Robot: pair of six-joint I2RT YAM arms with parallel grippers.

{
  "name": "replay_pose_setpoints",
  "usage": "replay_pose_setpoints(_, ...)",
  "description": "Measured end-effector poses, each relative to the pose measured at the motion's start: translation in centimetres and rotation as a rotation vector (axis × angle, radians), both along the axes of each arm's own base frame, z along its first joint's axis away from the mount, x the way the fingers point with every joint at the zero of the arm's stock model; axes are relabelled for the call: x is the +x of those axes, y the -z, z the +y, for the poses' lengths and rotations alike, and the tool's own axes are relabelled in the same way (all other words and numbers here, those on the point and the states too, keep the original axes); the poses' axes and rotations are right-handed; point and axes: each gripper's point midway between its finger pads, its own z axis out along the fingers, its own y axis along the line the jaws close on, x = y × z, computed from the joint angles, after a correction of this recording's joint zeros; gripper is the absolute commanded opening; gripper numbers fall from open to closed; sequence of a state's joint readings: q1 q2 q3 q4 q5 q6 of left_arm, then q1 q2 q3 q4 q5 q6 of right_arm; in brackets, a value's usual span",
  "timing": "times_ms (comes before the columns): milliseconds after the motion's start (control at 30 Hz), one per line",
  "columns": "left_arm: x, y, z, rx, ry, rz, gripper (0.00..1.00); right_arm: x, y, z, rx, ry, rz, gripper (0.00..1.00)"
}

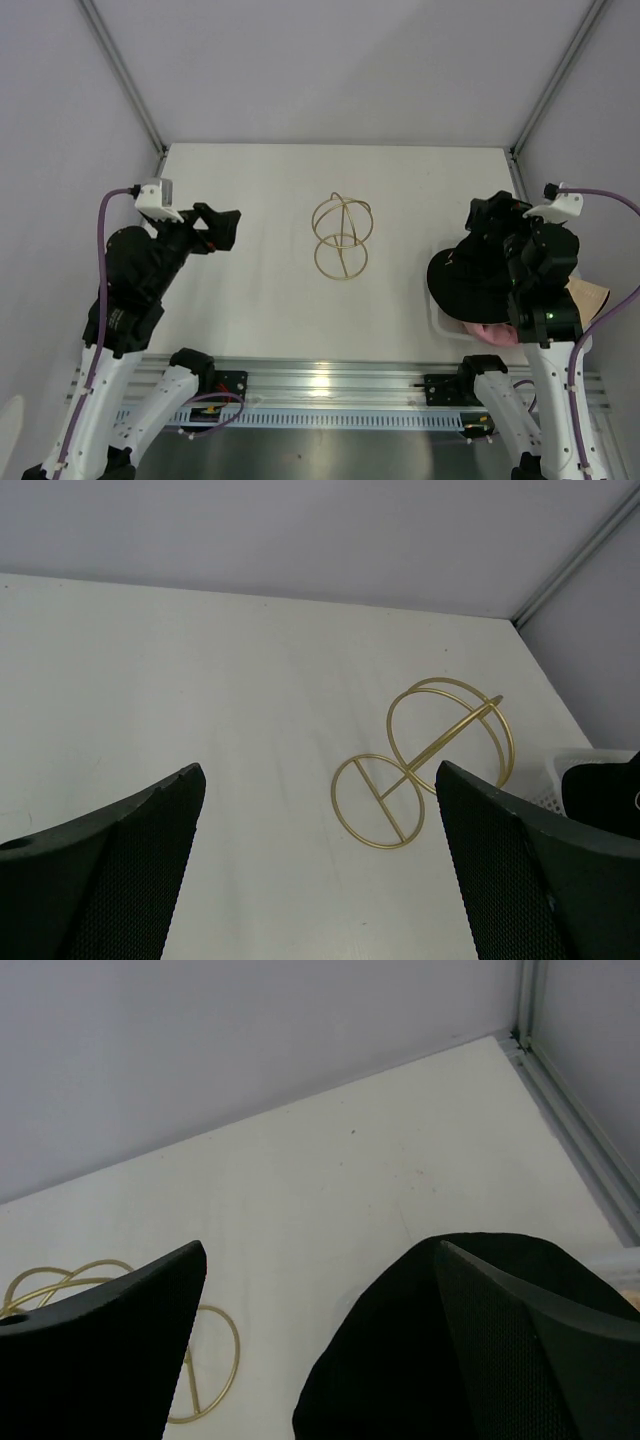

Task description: Stack the hats

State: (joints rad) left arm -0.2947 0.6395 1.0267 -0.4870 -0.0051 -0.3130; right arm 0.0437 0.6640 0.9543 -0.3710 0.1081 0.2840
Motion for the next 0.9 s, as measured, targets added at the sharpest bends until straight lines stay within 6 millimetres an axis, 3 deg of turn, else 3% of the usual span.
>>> replay_pose_setpoints(333, -0.9, -1.1, -0.4, -0.012, 0.037, -0.03, 1.0, -1.1, 2.2, -5.1, 0.018, 0.32, 0.154, 0.99)
replay_pose_setpoints(433, -0.9, -0.8, -0.4, -0.006, 0.036, -0.012, 1.0, 0.3, 3.1, -5.5, 0.014, 0.35, 0.215, 0.99)
replay_pose_setpoints(567, -0.2, 0.0, -0.8, 0.008, 0.049, 0.044, 1.0, 1.8, 6.5, -5.4, 0.0, 0.353, 0.325, 0.97)
replay_pose_setpoints(667, 0.1, 0.9, -1.4, 0.015, 0.078, 0.079, 1.0, 1.5, 9.1, -5.3, -0.012, 0.352, 0.382, 0.96)
replay_pose_setpoints(767, 0.1, 1.4, -1.6, 0.025, 0.087, 0.101, 0.99, 1.5, 9.6, -5.3, -0.016, 0.351, 0.393, 0.91)
replay_pose_setpoints(867, 0.0, 1.5, -1.6, 0.026, 0.087, 0.103, 1.0, 1.8, 9.7, -5.5, -0.022, 0.357, 0.394, 0.63)
replay_pose_setpoints(900, 0.0, 1.4, -1.5, 0.025, 0.087, 0.1, 1.0, 1.9, 9.9, -5.5, -0.027, 0.358, 0.398, 0.3)
